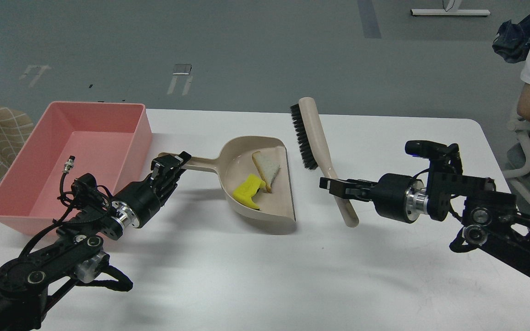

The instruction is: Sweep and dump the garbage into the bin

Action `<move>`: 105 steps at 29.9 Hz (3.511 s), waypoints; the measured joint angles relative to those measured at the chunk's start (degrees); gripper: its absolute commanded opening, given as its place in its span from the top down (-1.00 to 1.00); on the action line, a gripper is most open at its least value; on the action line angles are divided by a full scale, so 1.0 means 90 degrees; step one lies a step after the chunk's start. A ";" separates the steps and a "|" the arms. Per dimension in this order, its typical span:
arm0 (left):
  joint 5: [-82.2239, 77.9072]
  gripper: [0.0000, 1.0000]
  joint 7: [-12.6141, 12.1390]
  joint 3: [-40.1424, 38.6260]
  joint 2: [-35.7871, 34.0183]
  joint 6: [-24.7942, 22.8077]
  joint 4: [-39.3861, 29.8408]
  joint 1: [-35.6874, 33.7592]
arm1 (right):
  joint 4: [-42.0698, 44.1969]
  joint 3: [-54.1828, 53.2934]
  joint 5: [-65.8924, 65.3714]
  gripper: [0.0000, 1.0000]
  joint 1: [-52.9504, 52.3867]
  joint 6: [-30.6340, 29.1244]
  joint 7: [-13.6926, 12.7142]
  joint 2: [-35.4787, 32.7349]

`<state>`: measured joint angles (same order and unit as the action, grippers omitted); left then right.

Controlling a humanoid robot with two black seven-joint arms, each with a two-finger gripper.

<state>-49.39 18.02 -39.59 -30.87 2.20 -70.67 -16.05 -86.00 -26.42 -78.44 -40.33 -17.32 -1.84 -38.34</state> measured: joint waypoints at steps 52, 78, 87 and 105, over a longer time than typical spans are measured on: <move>0.1307 1.00 0.0155 -0.4302 -0.3371 -0.1550 0.0264 0.2645 | 0.0056 -0.0198 0.0055 0.84 0.1521 0.0255 0.0095 -0.2343; -0.1426 1.00 0.0400 -0.4177 -0.5536 -0.1977 0.0367 0.2596 | -0.0070 -0.0528 0.0246 0.84 0.1541 0.0496 0.0323 -0.2014; -0.1449 1.00 0.0370 -0.4203 -0.6214 -0.1996 -0.0320 0.2513 | -0.0013 -0.0542 0.0251 0.84 0.1616 0.0773 0.0340 -0.2028; -0.0550 1.00 -0.0865 -0.4066 -0.2130 -0.2644 -0.0704 0.0549 | 0.0126 -0.0555 0.0249 0.82 0.1813 0.0811 0.0391 -0.2787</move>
<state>-54.34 10.24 -76.18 -50.04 -21.59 -77.00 -11.11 -84.87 -31.41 -76.20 -24.01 -10.02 1.68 -63.42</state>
